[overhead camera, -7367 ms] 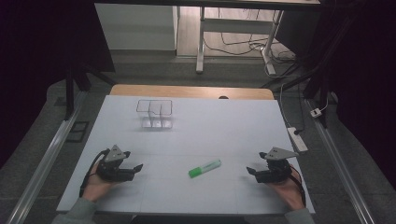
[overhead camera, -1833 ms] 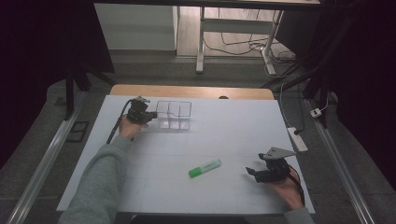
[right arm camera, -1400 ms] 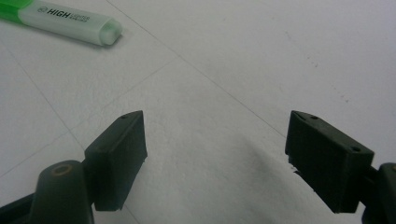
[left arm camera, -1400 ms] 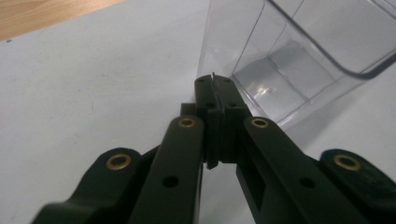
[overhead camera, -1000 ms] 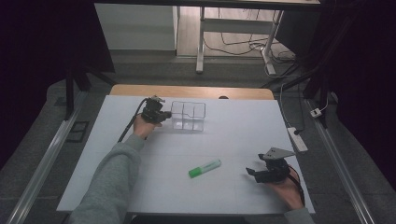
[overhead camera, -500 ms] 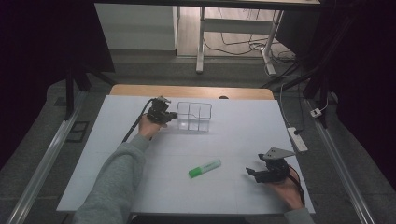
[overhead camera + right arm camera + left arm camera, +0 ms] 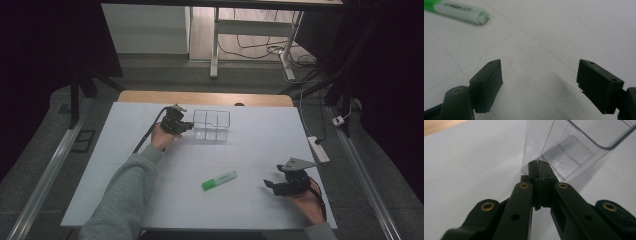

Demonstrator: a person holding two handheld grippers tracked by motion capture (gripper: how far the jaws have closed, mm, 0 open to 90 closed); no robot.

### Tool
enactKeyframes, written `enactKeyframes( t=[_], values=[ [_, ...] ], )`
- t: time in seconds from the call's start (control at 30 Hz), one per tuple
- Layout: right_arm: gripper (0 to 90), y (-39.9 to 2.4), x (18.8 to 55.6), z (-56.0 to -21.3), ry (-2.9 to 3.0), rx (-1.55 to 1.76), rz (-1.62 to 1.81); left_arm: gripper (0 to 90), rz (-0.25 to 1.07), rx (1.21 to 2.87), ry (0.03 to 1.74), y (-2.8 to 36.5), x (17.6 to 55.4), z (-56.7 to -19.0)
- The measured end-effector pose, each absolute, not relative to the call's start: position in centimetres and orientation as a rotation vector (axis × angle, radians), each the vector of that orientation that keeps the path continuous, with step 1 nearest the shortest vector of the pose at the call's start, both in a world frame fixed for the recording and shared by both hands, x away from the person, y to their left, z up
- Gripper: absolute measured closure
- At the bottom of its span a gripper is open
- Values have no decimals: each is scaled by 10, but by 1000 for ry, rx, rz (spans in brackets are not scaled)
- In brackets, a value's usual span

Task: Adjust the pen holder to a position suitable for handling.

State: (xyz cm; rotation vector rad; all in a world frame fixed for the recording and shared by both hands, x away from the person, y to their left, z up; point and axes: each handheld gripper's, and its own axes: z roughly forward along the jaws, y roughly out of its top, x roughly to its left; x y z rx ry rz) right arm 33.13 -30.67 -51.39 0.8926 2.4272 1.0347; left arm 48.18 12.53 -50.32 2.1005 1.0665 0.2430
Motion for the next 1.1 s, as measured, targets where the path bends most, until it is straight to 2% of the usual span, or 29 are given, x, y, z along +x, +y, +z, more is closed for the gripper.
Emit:
enactKeyframes(
  t=[0.33,0.73,0.87,1.1],
  values=[
    [202,-308,330,-512,2418,888,1050,889,304,2117,1008,133,466,-492],
    [205,-307,331,-512,2420,882,1088,882,387,2100,970,166,410,-482],
    [206,-306,332,-512,2422,879,1093,812,393,2085,949,174,391,-481],
    [205,-308,330,-510,2416,883,1102,538,377,2049,917,187,360,-478]
  ],
)
